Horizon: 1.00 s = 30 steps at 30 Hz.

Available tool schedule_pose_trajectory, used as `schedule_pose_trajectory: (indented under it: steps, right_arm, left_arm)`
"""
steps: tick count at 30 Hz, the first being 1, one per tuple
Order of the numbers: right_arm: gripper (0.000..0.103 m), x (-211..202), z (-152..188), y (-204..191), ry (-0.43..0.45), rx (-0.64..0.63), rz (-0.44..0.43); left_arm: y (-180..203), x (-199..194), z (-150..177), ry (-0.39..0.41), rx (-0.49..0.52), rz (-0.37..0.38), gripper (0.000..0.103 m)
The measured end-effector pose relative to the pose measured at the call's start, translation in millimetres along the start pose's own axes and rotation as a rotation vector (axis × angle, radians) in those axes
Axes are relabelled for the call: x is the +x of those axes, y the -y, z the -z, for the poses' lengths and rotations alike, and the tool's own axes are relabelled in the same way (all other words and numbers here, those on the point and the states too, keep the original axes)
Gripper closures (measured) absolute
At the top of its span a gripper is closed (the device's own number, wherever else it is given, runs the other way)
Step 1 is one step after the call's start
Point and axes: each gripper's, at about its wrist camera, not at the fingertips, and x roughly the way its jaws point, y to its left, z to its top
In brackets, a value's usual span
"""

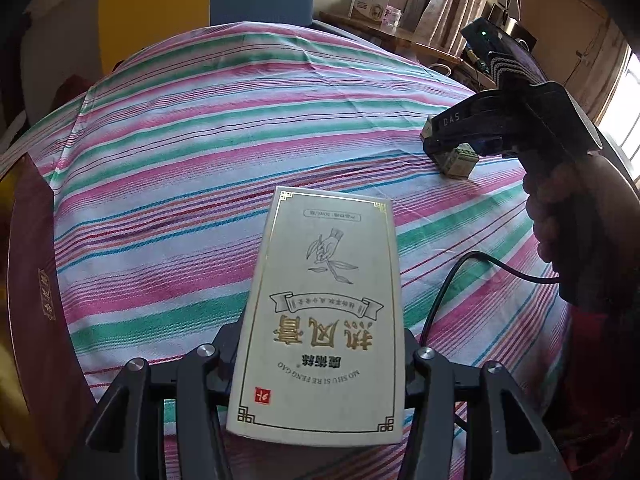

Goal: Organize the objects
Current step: 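Lift the white box with the left gripper and carry it toward the tray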

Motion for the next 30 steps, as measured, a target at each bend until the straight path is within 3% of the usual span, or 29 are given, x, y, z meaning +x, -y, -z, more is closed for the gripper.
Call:
schedule_pose_trajectory:
  steps: [5,9,23,30]
  right_arm:
    - [0.072,3,0,-15,0.013,-0.079,-0.021]
    - [0.071,-1,1,-14,0.013,-0.064,-0.037]
    - [0.071,-5,6,-25,0.045,-0.142,0.014]
    - [0.072,-6,8,-28,0.055,-0.154,0.025]
  left_arm:
    - [3,-2,4,0.009,0.014,-0.016,0.05]
    - [4,-3,7,0.016,0.022,-0.023,0.05]
    - [10,-10,7,0.003,0.037,-0.072,0.05]
    - [12,-59,-3,0.117,0.047,-0.078,0.05]
